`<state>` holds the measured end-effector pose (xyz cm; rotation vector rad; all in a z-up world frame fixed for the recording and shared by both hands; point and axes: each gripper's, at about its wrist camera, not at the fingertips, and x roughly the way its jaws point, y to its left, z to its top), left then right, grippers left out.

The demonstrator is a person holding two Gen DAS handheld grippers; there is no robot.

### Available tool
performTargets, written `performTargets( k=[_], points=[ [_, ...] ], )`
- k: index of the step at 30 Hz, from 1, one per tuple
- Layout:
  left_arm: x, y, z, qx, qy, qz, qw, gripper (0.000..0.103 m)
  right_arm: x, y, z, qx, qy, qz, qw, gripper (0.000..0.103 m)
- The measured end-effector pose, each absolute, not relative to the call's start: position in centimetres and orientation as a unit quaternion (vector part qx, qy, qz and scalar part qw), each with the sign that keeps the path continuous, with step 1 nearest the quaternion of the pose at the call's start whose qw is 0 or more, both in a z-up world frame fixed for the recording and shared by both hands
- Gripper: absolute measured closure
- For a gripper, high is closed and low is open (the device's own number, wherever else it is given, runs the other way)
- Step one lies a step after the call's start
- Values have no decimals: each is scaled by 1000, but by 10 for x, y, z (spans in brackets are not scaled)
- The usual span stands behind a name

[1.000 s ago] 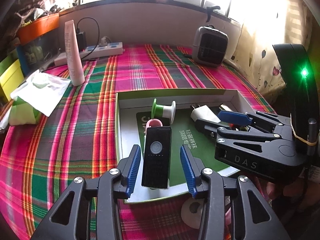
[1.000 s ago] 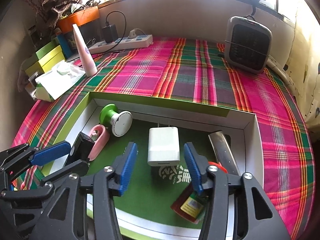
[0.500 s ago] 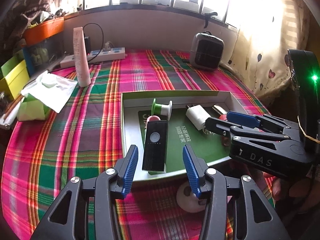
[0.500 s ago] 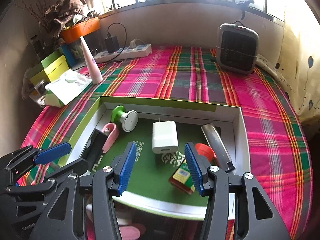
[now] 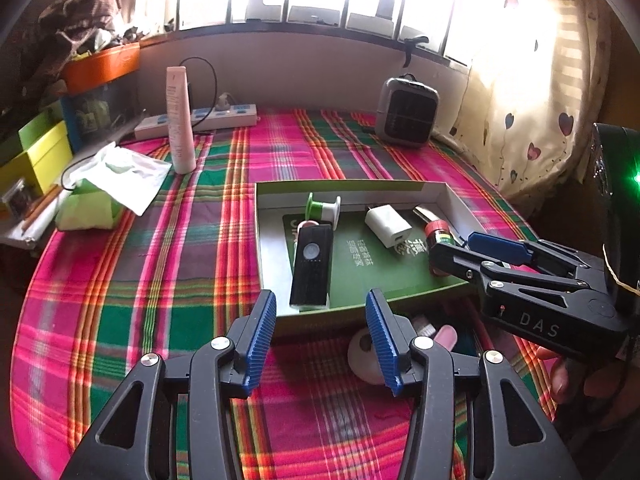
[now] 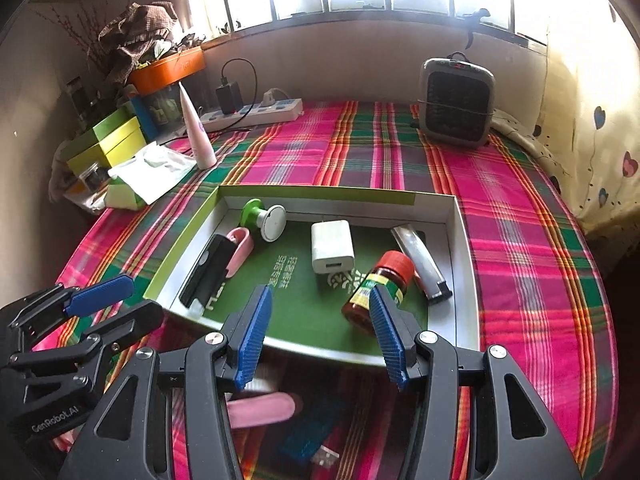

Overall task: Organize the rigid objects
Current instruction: 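Move the right tool to the blue USB stick and grasp it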

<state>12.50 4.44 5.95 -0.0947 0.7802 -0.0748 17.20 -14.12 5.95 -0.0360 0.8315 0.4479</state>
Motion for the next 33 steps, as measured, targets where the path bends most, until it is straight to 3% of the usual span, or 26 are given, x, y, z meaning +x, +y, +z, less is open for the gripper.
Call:
performTargets(
  k=[33],
  points=[
    [83, 45, 46, -65, 387, -45, 919, 57, 109, -158, 47, -21, 401, 201, 893, 51]
  ],
)
